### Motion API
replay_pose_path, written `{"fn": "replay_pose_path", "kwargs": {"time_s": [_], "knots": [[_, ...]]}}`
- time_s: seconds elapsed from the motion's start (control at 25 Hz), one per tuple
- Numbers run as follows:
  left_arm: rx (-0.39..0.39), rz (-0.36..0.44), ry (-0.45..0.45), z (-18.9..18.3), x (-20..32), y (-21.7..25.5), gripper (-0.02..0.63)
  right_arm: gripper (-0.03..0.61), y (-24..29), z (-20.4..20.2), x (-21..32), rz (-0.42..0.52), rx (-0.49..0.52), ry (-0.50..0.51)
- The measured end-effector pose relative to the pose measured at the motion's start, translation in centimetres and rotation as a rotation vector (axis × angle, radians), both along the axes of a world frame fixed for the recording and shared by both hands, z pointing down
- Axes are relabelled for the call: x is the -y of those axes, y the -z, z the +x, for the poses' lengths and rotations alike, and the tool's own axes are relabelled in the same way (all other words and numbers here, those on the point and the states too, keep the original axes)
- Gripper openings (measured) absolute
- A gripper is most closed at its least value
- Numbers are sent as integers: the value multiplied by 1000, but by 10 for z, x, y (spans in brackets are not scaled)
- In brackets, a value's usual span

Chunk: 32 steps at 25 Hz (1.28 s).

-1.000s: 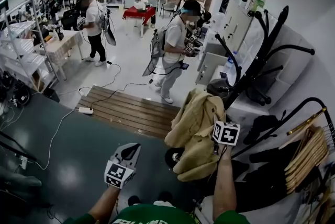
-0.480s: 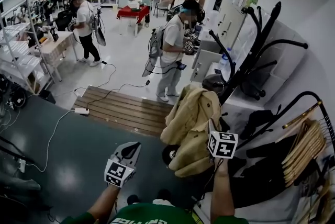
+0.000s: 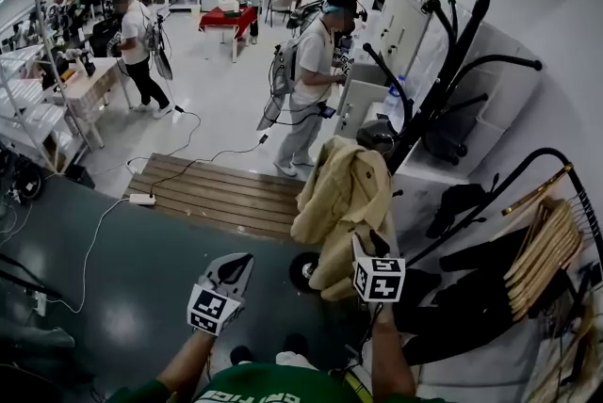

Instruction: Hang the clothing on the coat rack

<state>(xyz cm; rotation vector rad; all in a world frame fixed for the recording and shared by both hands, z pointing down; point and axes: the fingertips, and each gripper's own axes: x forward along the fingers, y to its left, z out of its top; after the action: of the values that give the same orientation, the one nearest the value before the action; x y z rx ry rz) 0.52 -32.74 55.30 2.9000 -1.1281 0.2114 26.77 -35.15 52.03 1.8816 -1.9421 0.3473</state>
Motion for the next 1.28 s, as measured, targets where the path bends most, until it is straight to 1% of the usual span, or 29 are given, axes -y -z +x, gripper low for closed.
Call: {"fn": "replay_pose_path", "kwargs": {"time_s": [0.16,0.32,0.48,0.68,0.84,1.04,1.28], "knots": [[4,-1,-15,3,-5,0,3,156,-20,-9,-19,-23,25,15],[4,2,-25,8,-6,0,3,124,-38,-19,-35,-41,43,31],[-1,0,-33,11,-7,2,3,70,-54,-32,-50,-64,58,40],[4,1,-39,15,-7,1,3,41,-67,-44,-64,-80,96,66],[5,-3,-39,17,-5,0,3,14,-69,-50,-70,-72,108,82],[5,-4,-40,18,-6,-1,3,8,-71,-58,-76,-68,118,111],[4,-7,-39,18,-5,-1,3,8,-71,-59,-76,-72,124,120]]}}
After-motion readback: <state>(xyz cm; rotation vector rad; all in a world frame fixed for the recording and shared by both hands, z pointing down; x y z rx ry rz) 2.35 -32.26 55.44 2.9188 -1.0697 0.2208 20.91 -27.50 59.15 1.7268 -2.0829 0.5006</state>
